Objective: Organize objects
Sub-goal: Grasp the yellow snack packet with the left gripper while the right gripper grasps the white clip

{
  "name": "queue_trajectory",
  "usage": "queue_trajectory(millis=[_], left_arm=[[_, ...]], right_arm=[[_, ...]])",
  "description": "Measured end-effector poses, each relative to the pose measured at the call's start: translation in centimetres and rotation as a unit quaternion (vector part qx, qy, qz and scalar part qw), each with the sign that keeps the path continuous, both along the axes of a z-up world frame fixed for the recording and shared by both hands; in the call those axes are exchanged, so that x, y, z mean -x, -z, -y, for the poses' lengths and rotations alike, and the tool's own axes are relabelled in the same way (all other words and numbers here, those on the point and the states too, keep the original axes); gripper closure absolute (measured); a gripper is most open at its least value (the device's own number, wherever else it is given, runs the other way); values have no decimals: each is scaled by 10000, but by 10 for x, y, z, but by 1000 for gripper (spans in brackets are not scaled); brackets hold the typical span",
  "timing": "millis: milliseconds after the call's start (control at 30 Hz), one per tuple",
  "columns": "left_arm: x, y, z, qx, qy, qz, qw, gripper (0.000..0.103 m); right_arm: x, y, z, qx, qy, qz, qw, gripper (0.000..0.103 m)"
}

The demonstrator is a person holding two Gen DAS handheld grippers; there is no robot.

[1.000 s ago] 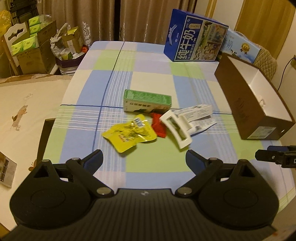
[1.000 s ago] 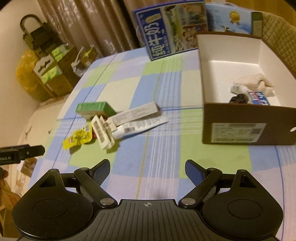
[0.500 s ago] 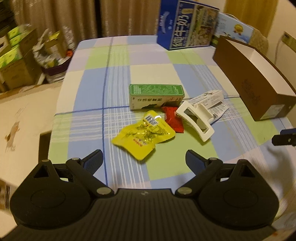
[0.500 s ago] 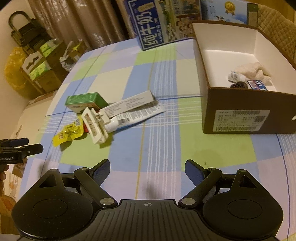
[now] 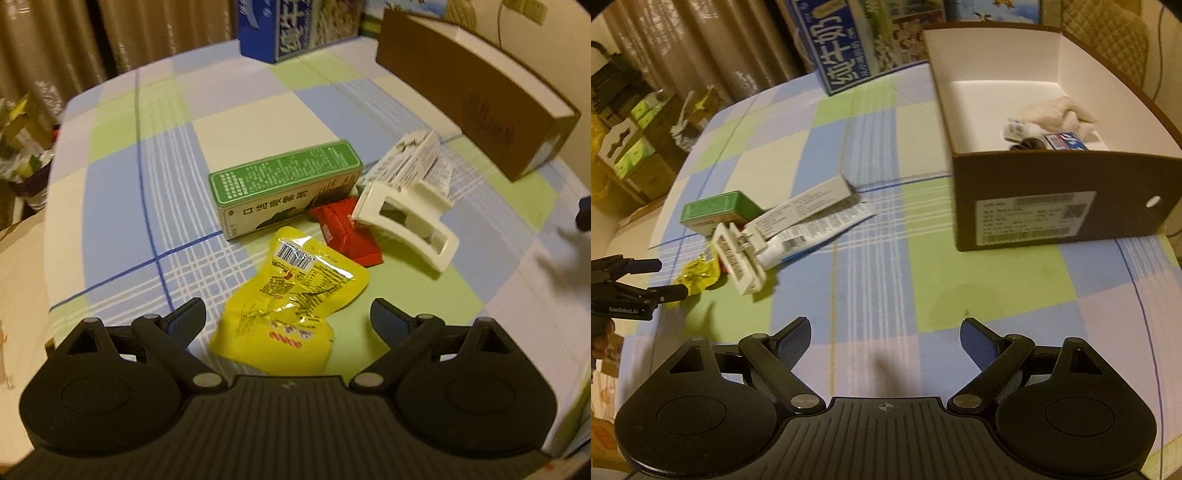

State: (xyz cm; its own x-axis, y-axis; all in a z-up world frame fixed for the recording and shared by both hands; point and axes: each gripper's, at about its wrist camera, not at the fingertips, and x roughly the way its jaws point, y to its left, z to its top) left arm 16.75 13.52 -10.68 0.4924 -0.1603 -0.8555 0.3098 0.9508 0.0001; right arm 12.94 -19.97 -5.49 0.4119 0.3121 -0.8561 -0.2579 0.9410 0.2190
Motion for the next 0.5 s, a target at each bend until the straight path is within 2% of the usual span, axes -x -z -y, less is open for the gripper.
queue_trajectory(millis=[267,467,500], left_arm=[[-23,23,3,-88,319,-230,9992,10],[-17,27,4,-11,315,-216,9993,23],[-15,25,4,-2,275,-198,9994,30]], right_arm=[[-8,5,4,103,141,-126,9998,17],[-13,8,2,126,125,-174,9997,17],[-14,8,2,130,118,-179,9997,18]])
